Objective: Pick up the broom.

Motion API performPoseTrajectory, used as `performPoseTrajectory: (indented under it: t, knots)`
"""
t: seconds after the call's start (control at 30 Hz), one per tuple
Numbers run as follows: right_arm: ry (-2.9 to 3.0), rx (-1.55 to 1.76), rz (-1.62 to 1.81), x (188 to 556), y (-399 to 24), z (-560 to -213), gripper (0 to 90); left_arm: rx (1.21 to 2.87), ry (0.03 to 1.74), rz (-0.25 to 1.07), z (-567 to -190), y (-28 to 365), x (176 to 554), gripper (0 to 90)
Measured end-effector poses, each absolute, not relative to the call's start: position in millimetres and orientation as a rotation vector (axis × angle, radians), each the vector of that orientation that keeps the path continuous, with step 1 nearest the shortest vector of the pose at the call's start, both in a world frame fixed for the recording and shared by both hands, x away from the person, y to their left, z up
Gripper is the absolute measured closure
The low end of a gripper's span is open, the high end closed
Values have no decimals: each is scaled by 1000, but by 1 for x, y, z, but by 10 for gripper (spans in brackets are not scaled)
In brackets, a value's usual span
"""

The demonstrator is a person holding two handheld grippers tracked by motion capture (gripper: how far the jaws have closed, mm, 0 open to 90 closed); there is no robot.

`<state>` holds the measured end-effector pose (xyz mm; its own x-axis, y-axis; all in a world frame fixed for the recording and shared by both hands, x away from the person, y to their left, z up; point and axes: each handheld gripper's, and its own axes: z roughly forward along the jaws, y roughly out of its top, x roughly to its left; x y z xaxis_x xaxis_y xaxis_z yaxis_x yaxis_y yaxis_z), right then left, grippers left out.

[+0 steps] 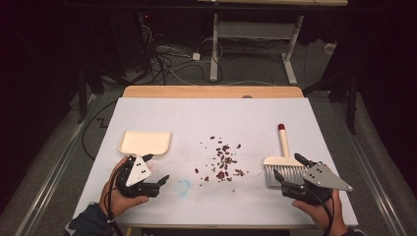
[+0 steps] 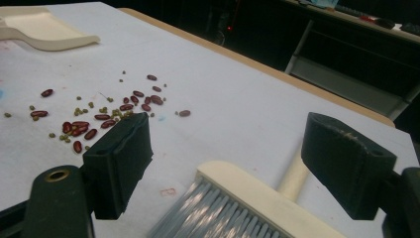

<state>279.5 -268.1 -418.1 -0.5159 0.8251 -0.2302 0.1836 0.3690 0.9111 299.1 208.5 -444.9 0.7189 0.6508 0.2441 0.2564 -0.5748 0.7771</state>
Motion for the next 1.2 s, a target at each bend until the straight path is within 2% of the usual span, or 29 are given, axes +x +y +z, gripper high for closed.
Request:
performPoseTrajectory:
  t: [0.27,0.47,0.63,0.77,0.83,0.97,1.13,1.2]
  knots:
    - [1945,950,1122,287,-270,-420,200,2169,666,678,-444,207,296,169]
    - [1926,1074,1002,305,-272,-416,197,2171,671,671,-445,208,296,172]
    - [1912,1209,937,338,-279,-408,197,2184,655,666,-446,206,295,172]
    - [1965,1354,810,377,-279,-408,211,2182,662,654,-446,207,296,175]
    - [2025,1410,784,397,-278,-414,263,2189,655,649,-447,207,296,178]
    - [2113,1606,601,430,-274,-432,247,2201,654,644,-448,207,295,182]
    - [2165,1707,476,448,-278,-451,226,2202,663,628,-449,209,295,183]
    - [2161,1725,501,452,-280,-451,259,2201,670,623,-449,209,295,185]
